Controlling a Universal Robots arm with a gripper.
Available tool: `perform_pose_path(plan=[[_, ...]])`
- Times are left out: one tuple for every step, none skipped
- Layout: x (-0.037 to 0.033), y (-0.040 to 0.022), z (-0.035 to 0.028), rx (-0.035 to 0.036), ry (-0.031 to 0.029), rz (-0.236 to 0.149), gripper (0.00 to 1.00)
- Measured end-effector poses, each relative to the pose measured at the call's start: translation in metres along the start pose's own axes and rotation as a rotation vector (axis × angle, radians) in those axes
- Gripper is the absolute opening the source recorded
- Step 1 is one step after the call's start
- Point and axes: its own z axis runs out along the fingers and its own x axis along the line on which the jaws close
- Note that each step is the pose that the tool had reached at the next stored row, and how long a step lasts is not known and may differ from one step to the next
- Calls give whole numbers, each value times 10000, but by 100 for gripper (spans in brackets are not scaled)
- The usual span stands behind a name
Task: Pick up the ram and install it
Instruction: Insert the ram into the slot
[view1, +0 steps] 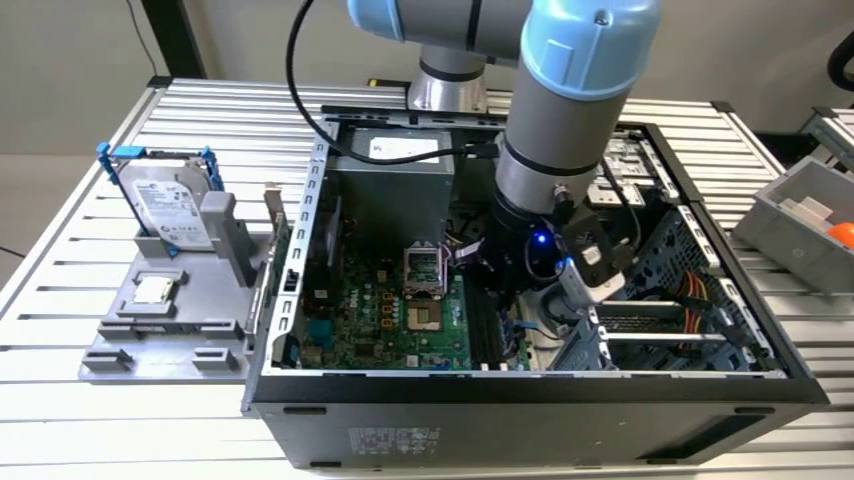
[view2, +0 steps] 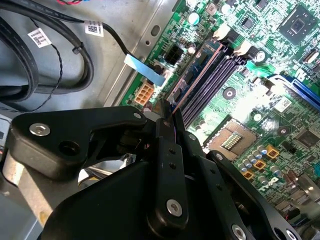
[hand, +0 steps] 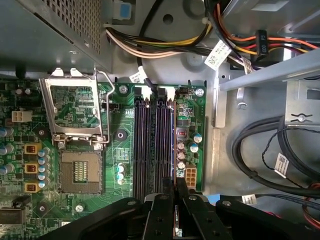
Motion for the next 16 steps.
perform_pose_path(plan=[[1, 0, 0, -1, 0, 0, 0], [2, 0, 1, 0, 0, -1, 0], [3, 0, 3, -1, -1, -1, 0], [3, 0, 6, -3, -1, 0, 0], [4, 0, 8, -2, -1, 0, 0], [5, 0, 8, 1, 0, 0, 0], [6, 0, 12, -1, 0, 0, 0], [6, 1, 17, -3, -1, -1, 0], [7, 0, 20, -1, -1, 0, 0], [7, 1, 24, -1, 0, 0, 0], [8, 1, 27, 0, 0, 0, 0], [10, 1, 29, 1, 0, 0, 0], [12, 0, 29, 3, 0, 1, 0], [13, 0, 30, 3, 0, 0, 0], [14, 1, 33, 1, -1, 0, 0], [14, 1, 38, -2, -1, 0, 0]])
